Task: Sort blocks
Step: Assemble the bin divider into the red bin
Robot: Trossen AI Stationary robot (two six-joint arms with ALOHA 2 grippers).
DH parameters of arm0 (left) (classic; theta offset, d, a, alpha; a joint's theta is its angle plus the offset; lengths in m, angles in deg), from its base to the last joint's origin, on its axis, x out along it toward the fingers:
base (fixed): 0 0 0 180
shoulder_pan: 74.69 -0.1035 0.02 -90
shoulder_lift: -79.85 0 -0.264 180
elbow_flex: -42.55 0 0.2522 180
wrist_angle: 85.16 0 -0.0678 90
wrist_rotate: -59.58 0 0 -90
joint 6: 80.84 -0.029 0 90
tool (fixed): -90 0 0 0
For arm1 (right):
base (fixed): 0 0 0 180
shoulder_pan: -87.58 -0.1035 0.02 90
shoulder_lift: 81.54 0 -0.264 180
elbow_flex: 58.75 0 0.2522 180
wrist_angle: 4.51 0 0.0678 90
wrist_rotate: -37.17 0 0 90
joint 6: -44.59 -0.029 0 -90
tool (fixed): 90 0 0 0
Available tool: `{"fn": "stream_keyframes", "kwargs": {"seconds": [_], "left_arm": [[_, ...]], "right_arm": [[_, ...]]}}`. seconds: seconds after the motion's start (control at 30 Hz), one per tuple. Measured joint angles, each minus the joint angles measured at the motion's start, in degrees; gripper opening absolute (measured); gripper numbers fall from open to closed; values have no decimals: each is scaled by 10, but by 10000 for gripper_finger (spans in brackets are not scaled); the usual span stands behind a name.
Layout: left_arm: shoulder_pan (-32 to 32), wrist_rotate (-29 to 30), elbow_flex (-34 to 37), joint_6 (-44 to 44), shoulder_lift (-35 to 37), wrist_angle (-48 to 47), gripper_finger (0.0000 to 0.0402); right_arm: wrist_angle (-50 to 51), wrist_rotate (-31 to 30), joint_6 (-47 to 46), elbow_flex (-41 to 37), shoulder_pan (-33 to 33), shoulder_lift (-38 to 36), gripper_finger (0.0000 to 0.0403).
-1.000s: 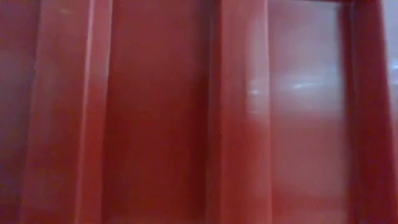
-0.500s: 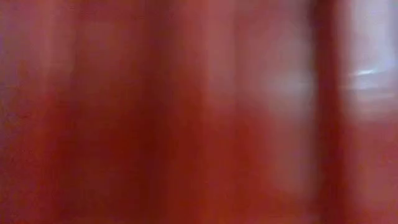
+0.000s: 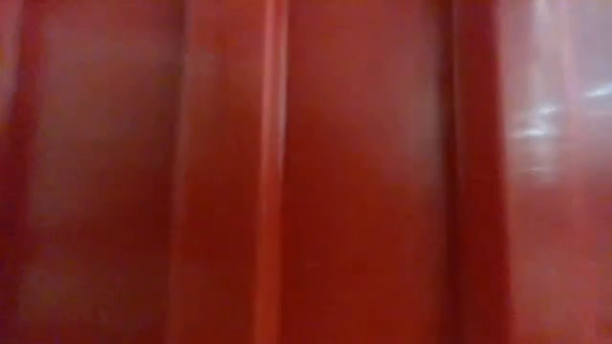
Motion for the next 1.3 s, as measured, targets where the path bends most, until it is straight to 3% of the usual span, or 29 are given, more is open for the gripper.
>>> {"fn": "stream_keyframes", "kwargs": {"seconds": [0.2, 0.3, 0.43, 0.67, 0.8, 1.0, 1.17, 1.3], "left_arm": [[0, 52, 0, -69, -5, 74, 0], [0, 62, 0, -116, -16, 134, 0], [0, 62, 0, -177, -38, 199, 0], [-4, 60, 0, -226, -108, 269, 0], [-16, 16, 0, -236, -156, 306, 0], [-43, -81, 0, -259, -228, 401, 0], [-89, -132, 0, -295, -283, 506, 13], [-125, -172, 0, -299, -315, 601, 41]], "right_arm": [[-31, 4, 79, 0, 18, -6, 0], [15, 14, 96, 9, 11, -23, 0], [84, 26, 84, 27, -39, -52, 0], [17, 161, 25, 29, -172, -35, 0], [-65, 218, -57, 29, -257, 13, 0], [-228, 219, -205, 28, -364, 111, 15], [-352, 210, -269, 28, -419, 187, 79], [-358, 207, -263, 28, -425, 217, 142]]}}
